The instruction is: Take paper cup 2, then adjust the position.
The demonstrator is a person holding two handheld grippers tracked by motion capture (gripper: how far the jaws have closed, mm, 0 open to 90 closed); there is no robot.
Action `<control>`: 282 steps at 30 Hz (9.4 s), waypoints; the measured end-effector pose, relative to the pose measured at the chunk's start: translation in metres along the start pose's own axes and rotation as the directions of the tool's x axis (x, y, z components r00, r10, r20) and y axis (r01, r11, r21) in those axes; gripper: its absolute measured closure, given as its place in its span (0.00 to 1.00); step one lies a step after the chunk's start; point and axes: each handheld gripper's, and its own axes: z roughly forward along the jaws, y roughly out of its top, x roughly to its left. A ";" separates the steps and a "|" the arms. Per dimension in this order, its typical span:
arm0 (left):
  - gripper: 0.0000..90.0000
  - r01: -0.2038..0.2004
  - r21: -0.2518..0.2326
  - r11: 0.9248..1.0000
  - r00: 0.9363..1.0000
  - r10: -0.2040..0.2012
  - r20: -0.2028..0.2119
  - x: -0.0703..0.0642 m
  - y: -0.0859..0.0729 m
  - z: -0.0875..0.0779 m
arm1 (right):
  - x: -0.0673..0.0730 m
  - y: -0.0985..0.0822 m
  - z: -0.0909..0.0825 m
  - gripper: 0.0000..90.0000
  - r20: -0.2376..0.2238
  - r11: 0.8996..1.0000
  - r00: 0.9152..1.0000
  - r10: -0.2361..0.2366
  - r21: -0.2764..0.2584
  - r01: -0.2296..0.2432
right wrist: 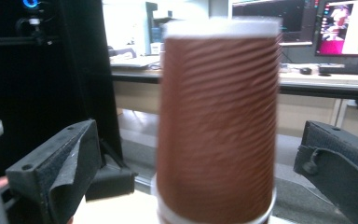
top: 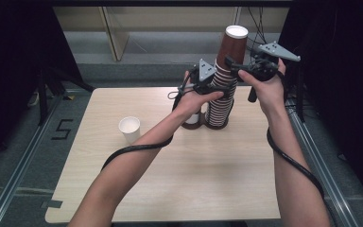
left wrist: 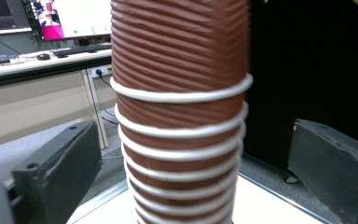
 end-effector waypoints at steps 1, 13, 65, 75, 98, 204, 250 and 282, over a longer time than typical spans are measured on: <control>0.04 0.005 -0.002 1.000 1.000 -0.005 -0.001 0.001 0.001 0.003 | -0.002 0.002 0.004 0.00 0.000 1.000 1.000 0.001 0.010 -0.001; 0.08 0.051 0.013 0.999 0.999 -0.051 0.006 0.002 0.001 0.023 | -0.012 0.008 0.032 0.02 0.004 0.997 0.999 0.035 0.068 -0.035; 0.12 0.046 0.020 0.999 0.999 -0.046 -0.007 0.001 0.004 0.023 | -0.007 0.016 0.030 0.22 0.027 0.995 0.996 0.085 -0.049 -0.083; 0.12 0.042 0.020 0.999 0.999 -0.042 -0.011 0.001 0.004 0.023 | -0.005 0.020 0.026 0.22 0.043 0.988 0.992 0.120 -0.106 -0.115; 0.12 0.028 0.008 1.000 1.000 -0.028 -0.008 0.001 0.003 0.020 | -0.009 0.051 -0.001 0.22 0.025 0.935 0.973 0.230 -0.285 -0.213; 0.00 -0.121 0.082 0.989 0.979 0.105 0.176 -0.046 -0.162 -0.202 | 0.089 -0.203 -0.105 0.20 -0.123 0.891 0.889 0.441 0.177 -0.418; 0.02 -0.071 0.167 0.983 0.968 0.028 0.250 -0.062 -0.170 -0.157 | 0.107 -0.220 -0.095 0.20 -0.143 0.736 0.732 0.666 0.283 -0.615; 0.11 -0.113 0.170 0.979 0.959 0.063 0.277 -0.047 -0.162 -0.175 | 0.102 -0.213 -0.105 0.03 -0.202 0.781 0.765 0.612 0.303 -0.546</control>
